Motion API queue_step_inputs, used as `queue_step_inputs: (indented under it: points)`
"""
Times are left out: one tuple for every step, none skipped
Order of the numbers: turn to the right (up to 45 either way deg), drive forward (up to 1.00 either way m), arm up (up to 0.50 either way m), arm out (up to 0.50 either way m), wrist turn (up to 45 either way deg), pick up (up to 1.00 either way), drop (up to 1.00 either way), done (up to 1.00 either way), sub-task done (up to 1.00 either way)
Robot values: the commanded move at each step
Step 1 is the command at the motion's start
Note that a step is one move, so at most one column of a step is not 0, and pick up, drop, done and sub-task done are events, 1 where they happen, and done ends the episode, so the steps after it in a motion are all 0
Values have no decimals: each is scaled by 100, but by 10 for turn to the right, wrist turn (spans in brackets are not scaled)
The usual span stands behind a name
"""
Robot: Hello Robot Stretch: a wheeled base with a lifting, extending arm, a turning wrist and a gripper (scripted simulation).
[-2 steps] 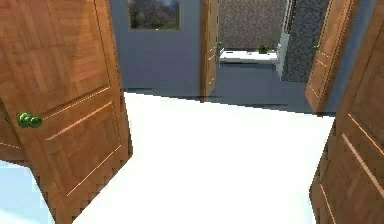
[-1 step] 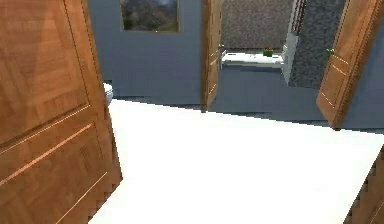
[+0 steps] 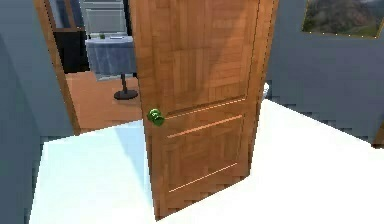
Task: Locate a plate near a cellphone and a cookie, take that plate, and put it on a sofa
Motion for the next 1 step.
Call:
queue_step_inputs:
  points:
    - [-150, 0, 0, 0, 0, 0, 0, 0, 0]
